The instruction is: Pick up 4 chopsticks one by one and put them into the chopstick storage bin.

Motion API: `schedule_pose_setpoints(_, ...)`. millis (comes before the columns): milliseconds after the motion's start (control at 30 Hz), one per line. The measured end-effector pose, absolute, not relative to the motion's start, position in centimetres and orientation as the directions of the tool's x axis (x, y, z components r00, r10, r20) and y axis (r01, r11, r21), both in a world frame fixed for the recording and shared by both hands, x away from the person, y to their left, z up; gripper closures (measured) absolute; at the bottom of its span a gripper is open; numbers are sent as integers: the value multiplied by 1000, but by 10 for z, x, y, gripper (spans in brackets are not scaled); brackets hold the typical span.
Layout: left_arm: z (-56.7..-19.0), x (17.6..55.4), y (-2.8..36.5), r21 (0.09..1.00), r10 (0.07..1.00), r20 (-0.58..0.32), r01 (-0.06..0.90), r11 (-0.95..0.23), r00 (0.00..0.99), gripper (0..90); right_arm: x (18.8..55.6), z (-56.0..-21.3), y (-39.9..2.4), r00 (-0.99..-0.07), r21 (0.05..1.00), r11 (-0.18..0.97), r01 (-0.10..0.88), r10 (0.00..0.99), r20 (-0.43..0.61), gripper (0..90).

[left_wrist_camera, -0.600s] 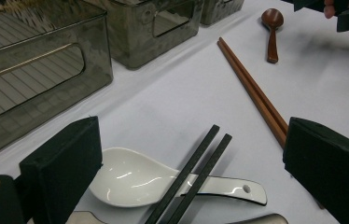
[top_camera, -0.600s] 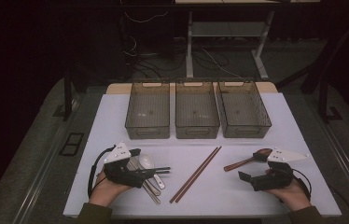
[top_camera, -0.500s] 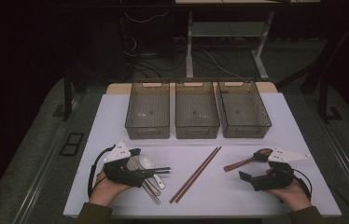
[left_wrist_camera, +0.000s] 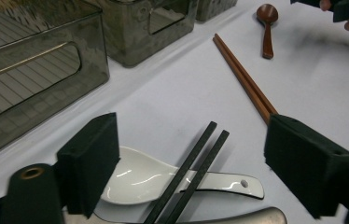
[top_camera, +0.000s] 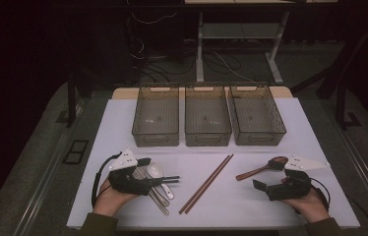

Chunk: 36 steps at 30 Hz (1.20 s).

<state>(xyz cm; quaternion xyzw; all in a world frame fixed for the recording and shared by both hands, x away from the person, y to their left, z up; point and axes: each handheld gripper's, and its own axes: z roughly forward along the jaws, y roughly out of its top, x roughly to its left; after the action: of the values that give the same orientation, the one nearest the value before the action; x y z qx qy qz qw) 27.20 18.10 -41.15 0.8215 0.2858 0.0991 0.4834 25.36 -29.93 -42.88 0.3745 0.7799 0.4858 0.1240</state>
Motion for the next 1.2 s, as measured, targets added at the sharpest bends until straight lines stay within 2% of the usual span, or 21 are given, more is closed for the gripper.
schedule_pose_setpoints(167, -410, 273, 184, 852, 559, -126, 378, -362, 819, 257, 253, -430, -299, -692, 850, 252, 462, 702, 169, 29)
schedule_pose_setpoints(400, -413, 275, 192, 833, 557, -120, 388, -394, 822, 401, 253, -430, -298, -696, 848, 257, 463, 698, 168, 29)
schedule_pose_setpoints(800, -419, 277, 200, 803, 562, -106, 404, -438, 821, 503, 253, -431, -297, -699, 845, 263, 465, 695, 168, 29)
schedule_pose_setpoints(1000, -426, 278, 196, 764, 542, -86, 404, -502, 836, 547, 254, -432, -296, -704, 844, 271, 463, 691, 164, 29)
schedule_pose_setpoints(1200, -430, 281, 195, 755, 525, -99, 408, -514, 845, 603, 254, -432, -295, -706, 845, 273, 461, 689, 163, 29)
